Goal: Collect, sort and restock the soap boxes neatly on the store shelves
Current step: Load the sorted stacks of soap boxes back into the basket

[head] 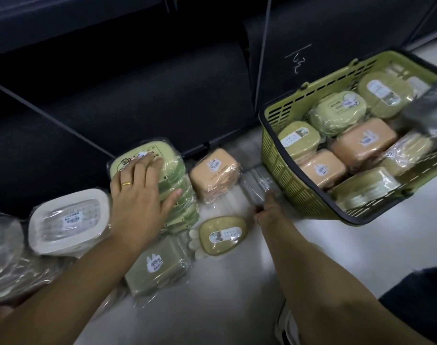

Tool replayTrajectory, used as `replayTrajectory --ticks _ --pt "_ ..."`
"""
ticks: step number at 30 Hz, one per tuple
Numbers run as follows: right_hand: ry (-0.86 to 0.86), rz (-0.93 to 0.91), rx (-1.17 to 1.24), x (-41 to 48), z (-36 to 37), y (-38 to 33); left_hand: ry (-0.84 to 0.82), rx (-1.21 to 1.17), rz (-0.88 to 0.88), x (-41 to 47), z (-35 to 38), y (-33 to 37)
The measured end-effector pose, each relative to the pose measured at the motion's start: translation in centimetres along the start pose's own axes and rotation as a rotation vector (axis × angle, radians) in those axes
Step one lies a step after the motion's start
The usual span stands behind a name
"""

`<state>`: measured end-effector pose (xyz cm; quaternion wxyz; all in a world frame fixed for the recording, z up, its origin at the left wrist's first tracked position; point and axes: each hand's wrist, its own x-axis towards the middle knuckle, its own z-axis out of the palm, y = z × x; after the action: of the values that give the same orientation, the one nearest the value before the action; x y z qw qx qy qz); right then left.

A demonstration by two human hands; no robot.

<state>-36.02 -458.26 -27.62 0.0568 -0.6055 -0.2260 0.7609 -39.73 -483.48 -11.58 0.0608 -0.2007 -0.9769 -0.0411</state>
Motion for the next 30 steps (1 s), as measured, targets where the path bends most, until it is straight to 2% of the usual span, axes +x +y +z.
replayTrajectory --ticks 8,12,14,16,19,22,27,30 --pt "0.019 0.016 -0.090 2.3 -3.7 -2.3 0.004 -0.053 -0.031 1.9 -0.9 0.3" --pt "0.029 -0.084 -0.096 3.4 -4.9 -5.4 0.022 -0.033 -0.037 1.7 -0.8 0.3" --pt "0.042 -0.131 -0.171 3.8 -5.5 -7.0 0.030 -0.016 -0.035 1.3 -0.7 0.2" --pt "0.022 -0.193 -0.301 4.4 -5.7 -8.0 0.047 -0.008 -0.035 1.1 -0.6 0.2" --pt "-0.103 -0.270 -0.533 5.2 -4.0 -8.5 0.060 -0.019 -0.049 1.2 -0.6 0.5" --pt "-0.157 -0.398 -0.743 9.5 -1.9 -9.3 0.083 -0.006 -0.069 1.6 -0.4 0.5" --pt "-0.145 -0.493 -1.212 5.0 4.2 -11.4 0.081 0.013 -0.122 2.0 -0.5 0.8" --pt "-0.147 -0.483 -1.534 5.1 6.0 -11.5 0.135 0.008 -0.029 2.5 -1.0 2.1"
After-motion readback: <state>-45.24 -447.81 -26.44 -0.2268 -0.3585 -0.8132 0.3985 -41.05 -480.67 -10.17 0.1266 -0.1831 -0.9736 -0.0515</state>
